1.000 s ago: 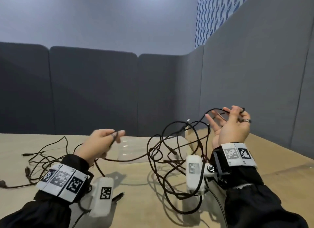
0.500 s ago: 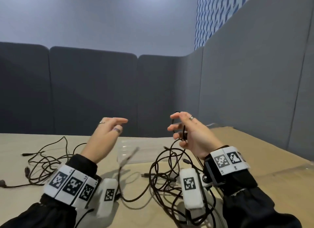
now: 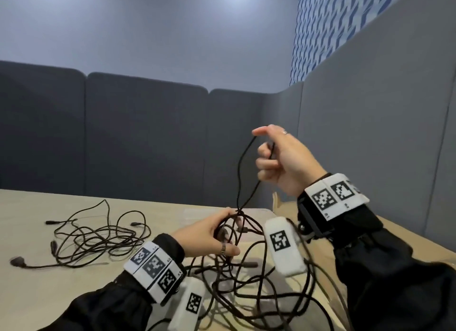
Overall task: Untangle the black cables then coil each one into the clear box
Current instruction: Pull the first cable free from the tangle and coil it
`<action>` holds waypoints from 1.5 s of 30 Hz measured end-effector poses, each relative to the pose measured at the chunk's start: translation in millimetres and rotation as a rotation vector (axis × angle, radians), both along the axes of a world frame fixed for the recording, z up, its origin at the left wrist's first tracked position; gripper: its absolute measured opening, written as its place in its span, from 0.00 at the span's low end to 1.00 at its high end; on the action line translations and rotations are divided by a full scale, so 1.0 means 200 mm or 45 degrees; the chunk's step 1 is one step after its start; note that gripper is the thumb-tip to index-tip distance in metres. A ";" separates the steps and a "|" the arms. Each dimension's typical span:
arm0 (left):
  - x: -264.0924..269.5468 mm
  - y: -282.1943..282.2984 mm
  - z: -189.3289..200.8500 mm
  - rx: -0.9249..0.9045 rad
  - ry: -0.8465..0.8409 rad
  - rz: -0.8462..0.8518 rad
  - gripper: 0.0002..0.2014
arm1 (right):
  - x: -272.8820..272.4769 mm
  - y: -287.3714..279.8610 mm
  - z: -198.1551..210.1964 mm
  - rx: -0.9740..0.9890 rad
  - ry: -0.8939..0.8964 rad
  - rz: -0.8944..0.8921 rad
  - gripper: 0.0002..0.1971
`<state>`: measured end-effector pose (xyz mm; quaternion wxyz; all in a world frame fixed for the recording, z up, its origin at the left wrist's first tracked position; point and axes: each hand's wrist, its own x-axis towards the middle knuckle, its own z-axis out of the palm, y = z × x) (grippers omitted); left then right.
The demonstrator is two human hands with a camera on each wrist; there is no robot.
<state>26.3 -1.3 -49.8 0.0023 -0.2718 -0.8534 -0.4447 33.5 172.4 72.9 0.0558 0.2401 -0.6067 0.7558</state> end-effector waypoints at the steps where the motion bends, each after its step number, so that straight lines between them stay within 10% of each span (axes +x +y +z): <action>1: 0.00 -0.02 0.00 -0.003 0.014 0.026 0.23 | -0.02 0.04 0.03 -0.079 0.024 -0.116 0.12; 5: -0.01 -0.11 0.04 0.289 0.052 0.066 0.20 | -0.11 0.23 0.13 -0.161 0.121 -0.530 0.16; 8: -0.01 -0.14 0.05 0.348 0.079 0.086 0.18 | -0.18 0.29 0.11 0.316 0.277 -0.838 0.08; 13: -0.03 -0.13 0.01 0.399 0.032 0.169 0.12 | -0.13 0.18 -0.06 1.643 0.420 -0.710 0.21; 24: -0.06 -0.13 -0.01 0.730 -0.115 0.010 0.24 | -0.04 -0.05 -0.42 2.588 0.680 -0.555 0.20; 29: -0.06 -0.13 -0.01 0.794 -0.109 0.014 0.24 | -0.04 -0.03 -0.41 2.007 0.505 -0.549 0.12; 38: -0.02 -0.13 0.00 0.620 -0.270 -0.150 0.23 | -0.07 0.04 -0.18 0.997 1.000 -1.032 0.16; 45: -0.02 -0.17 0.02 0.519 -0.241 -0.026 0.25 | -0.11 0.12 -0.03 -0.090 0.362 -0.497 0.15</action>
